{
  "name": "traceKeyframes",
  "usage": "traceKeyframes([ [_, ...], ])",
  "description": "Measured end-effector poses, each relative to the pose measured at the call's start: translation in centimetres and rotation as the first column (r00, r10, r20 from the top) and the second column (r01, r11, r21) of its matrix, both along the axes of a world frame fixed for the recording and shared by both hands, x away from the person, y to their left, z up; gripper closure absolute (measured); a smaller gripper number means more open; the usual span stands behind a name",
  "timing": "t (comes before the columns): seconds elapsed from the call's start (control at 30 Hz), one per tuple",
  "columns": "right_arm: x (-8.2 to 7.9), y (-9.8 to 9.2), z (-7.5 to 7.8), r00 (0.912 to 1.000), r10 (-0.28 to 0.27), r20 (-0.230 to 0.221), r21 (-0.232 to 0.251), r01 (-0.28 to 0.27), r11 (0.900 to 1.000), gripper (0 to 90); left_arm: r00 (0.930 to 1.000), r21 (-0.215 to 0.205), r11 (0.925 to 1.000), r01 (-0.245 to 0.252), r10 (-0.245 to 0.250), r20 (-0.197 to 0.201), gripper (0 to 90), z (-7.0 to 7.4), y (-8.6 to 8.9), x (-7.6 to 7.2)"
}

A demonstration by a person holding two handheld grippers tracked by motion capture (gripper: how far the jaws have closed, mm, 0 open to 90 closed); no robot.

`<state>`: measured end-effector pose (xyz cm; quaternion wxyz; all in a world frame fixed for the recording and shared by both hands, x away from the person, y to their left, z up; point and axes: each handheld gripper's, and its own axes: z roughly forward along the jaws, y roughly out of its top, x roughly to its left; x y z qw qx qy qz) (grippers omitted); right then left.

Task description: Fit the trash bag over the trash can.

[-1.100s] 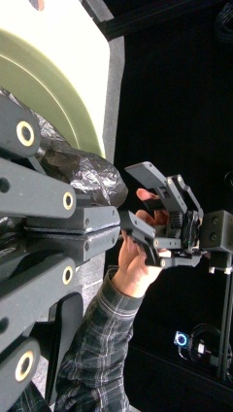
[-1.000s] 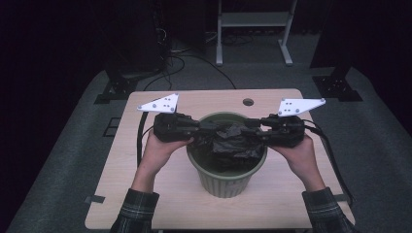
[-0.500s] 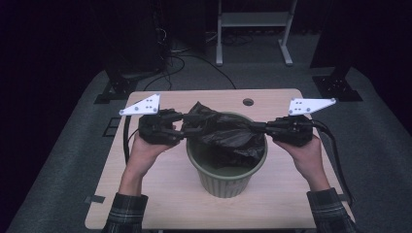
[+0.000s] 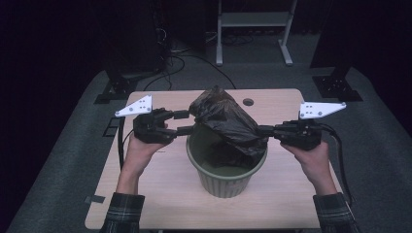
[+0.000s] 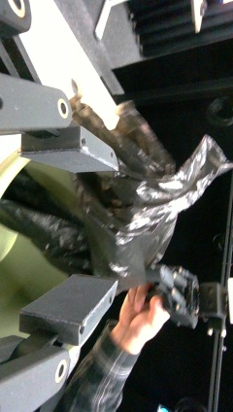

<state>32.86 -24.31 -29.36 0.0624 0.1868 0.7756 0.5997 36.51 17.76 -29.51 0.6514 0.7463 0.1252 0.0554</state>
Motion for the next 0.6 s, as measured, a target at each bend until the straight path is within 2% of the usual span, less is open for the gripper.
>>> traceKeyframes([
  [0.13,-0.1,-0.1,0.0,0.9997,0.023,-0.001,0.011,-0.023,1.000,90.0,0.9998,0.004,0.9999,0.016,-0.016,-0.010,42.5,0.1,-0.8,0.8],
  [0.27,-0.2,0.2,0.0,0.9980,0.062,-0.003,0.033,-0.062,0.998,90.0,0.9992,0.014,0.9991,0.040,-0.040,-0.001,44.4,0.7,-2.6,1.4],
  [0.3,-0.3,0.6,-0.1,0.9969,0.079,-0.006,0.039,-0.078,0.996,90.0,0.9987,0.022,0.9985,0.051,-0.051,-0.002,48.6,0.8,-3.0,1.6],
  [0.33,-0.3,0.6,-0.1,0.9969,0.079,-0.006,0.039,-0.078,0.996,90.0,0.9981,0.026,0.9977,0.062,-0.062,-0.003,48.6,0.9,-3.4,1.6],
  [0.37,-0.3,1.0,-0.1,0.9956,0.093,-0.002,0.037,-0.093,0.995,90.0,0.9961,0.041,0.9952,0.088,-0.089,0.006,55.7,1.1,-4.2,1.7],
  [0.4,-0.3,1.0,-0.1,0.9956,0.093,-0.002,0.037,-0.093,0.995,90.0,0.9961,0.041,0.9952,0.088,-0.089,0.006,60.6,1.1,-4.2,1.7],
  [0.43,-0.3,1.2,-0.1,0.9949,0.100,-0.002,0.038,-0.100,0.994,90.0,0.9945,0.053,0.9933,0.103,-0.104,0.015,60.6,1.3,-4.7,1.7],
  [0.5,-0.5,2.1,-0.1,0.9907,0.136,0.004,0.032,-0.136,0.990,89.4,0.9922,0.064,0.9906,0.120,-0.122,0.025,75.8,1.5,-5.3,1.5],
  [0.53,-0.5,2.1,-0.1,0.9907,0.136,0.004,0.032,-0.136,0.990,89.4,0.9914,0.065,0.9899,0.126,-0.128,0.028,75.8,1.5,-5.4,1.4],
  [0.57,-0.6,2.6,0.0,0.9882,0.153,0.005,0.029,-0.153,0.988,82.2,0.9897,0.067,0.9883,0.137,-0.139,0.032,82.4,1.5,-5.6,1.3],
  [0.6,-0.6,2.8,0.1,0.9883,0.152,0.005,0.025,-0.152,0.988,78.0,0.9882,0.076,0.9865,0.145,-0.148,0.037,83.7,1.6,-5.6,1.1],
])
